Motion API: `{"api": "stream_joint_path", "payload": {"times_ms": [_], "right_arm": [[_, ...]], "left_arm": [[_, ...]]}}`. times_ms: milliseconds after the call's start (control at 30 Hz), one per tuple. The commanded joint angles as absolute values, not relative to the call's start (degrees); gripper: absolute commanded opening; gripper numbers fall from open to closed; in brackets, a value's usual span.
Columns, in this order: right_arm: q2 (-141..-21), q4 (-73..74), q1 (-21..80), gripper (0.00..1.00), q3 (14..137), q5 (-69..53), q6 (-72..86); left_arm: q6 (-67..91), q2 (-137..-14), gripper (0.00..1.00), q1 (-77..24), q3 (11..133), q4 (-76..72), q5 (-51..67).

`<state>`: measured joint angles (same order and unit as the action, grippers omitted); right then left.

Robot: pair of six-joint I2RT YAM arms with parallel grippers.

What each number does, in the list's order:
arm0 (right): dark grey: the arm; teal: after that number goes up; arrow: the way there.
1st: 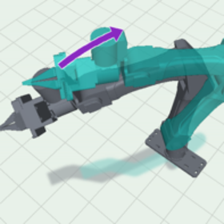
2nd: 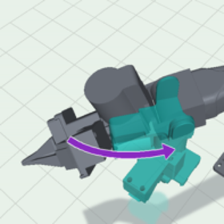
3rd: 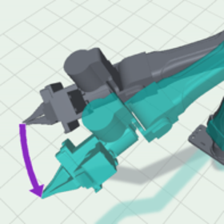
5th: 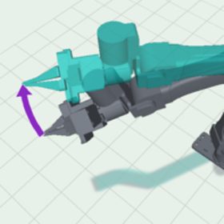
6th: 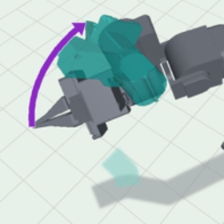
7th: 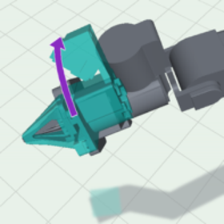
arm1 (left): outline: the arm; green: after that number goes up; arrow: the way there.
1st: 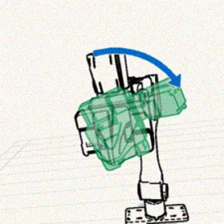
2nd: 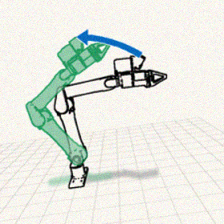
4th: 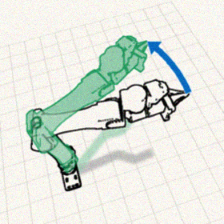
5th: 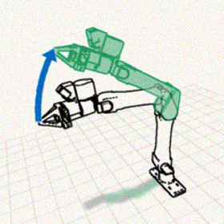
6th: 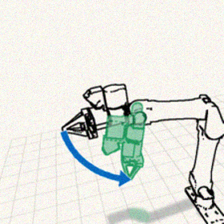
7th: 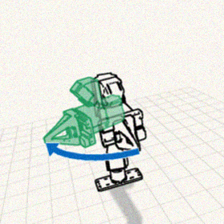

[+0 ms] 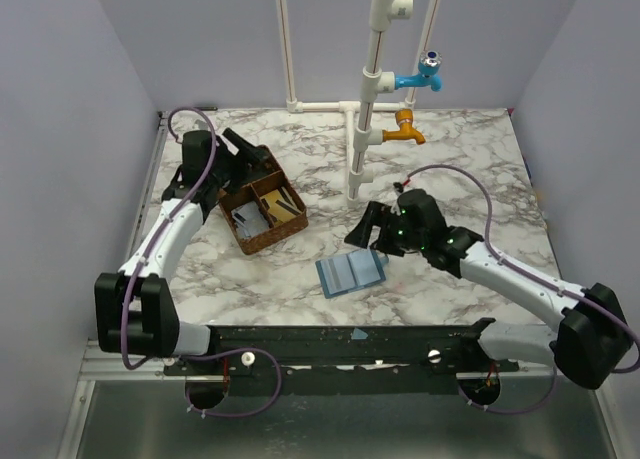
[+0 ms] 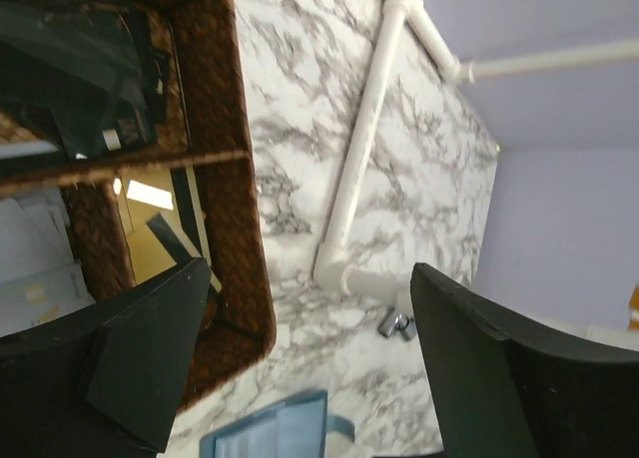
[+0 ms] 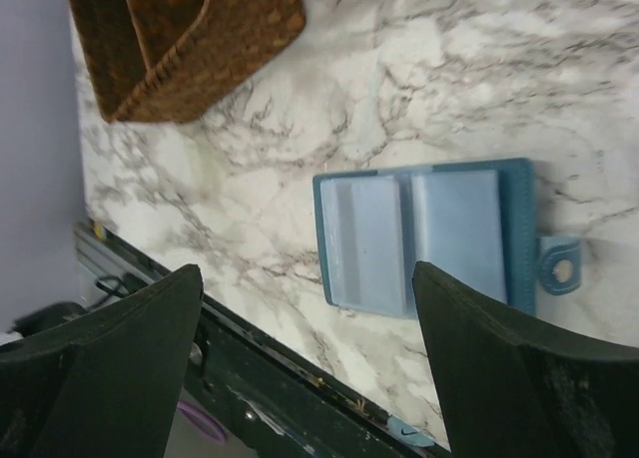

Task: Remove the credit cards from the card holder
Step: Remove the credit card from the card holder.

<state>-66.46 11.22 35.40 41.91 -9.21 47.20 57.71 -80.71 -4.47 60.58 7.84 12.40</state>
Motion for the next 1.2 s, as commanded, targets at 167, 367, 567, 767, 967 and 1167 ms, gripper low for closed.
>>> {"api": "stream_joint_path", "payload": {"times_ms": [167,367,567,767,967,1167], "right_arm": [[-78.1,16.2,48.5,0.87,47.7,8.4,41.9],[-83.6,16.0,50.9,0.7,49.5,9.7,39.9],[-86.5,16.4,52.9,0.6,50.6,11.3,39.9],[-89.7,18.4,55.1,0.57,52.2,13.6,39.8],[-91.4,18.5,55.7,0.57,52.1,14.9,40.3],[-93.3,18.3,56.3,0.53,52.1,14.7,40.2]], "left_arm": [[48.0,-67.7,0.85,-12.0,52.1,17.0,16.5],[46.5,-61.9,0.85,-14.9,47.6,18.5,17.0],[44.9,-58.8,0.85,-15.3,44.4,20.4,18.3],[44.2,-58.1,0.85,-15.3,42.2,20.6,19.8],[44.0,-57.8,0.85,-15.2,41.1,20.3,20.3],[43.9,-58.6,0.85,-15.3,41.4,19.9,20.8]]}}
